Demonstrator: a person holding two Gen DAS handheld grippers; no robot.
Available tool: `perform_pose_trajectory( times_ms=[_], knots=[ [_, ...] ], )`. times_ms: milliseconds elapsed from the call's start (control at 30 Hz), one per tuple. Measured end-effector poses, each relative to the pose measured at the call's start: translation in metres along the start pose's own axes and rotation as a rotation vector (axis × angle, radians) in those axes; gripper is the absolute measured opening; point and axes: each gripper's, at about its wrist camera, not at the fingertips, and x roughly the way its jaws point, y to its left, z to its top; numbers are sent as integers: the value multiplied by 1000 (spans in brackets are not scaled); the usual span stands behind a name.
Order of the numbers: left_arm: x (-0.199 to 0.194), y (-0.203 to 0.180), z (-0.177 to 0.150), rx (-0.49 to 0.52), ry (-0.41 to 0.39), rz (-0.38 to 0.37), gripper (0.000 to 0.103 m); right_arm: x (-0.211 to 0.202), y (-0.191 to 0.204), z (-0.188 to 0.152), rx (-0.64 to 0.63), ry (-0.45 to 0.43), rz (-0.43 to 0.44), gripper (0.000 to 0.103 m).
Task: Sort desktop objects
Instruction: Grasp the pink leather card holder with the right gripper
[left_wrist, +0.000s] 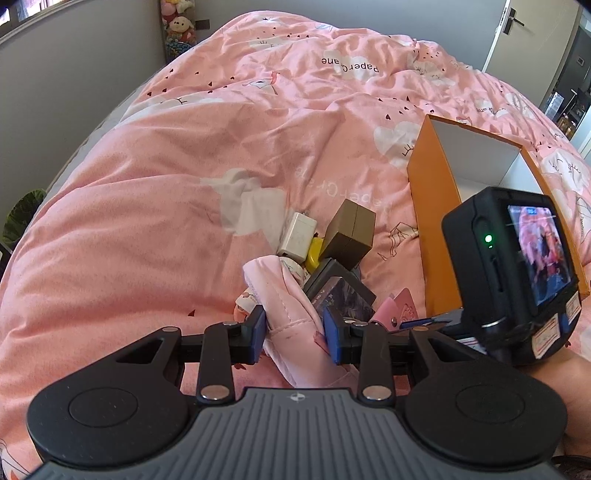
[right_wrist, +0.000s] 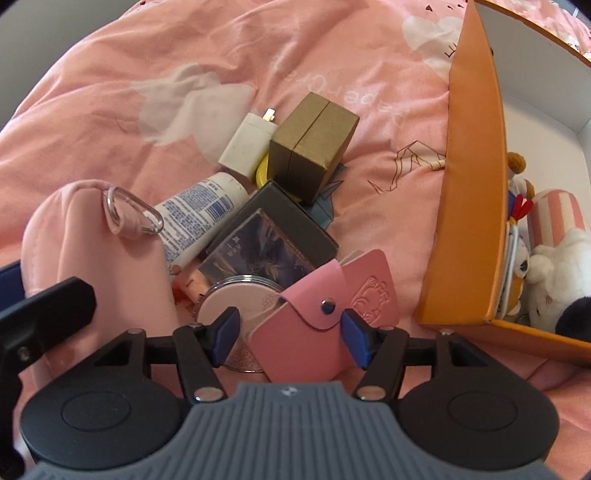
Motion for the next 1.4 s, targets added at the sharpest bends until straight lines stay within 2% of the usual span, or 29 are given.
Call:
perform_pose_trajectory(
  times_ms=[133, 300, 600, 767, 967, 1067, 1233, 1400],
  knots=[
    [0, 0, -1, 3, -1, -1, 38, -1, -7, -3, 27, 3, 19, 65],
    [0, -2, -1, 10, -3, -4, 38, -11, -17, -14, 53, -6, 77, 50],
    [0, -5, -1, 20, -2, -17, 38, -27, -38, -36, 123, 9, 137, 35],
    [0, -8, -1, 29, -2, -17, 38, -22, -49, -41, 183, 47, 166, 34],
    [2, -12, -2, 39, 1, -16, 38, 3, -57, -37, 263, 127, 218, 37],
    [2, -12, -2, 39, 1, -15, 38, 4, -60, -39, 285, 122, 254, 33],
    [2, -12, -3, 37, 1, -17, 38, -13, -56, -45, 230, 64, 258, 26],
    [2, -12, -3, 35, -2, -31, 38, -39, -44, -50, 74, -5, 269, 21]
  ],
)
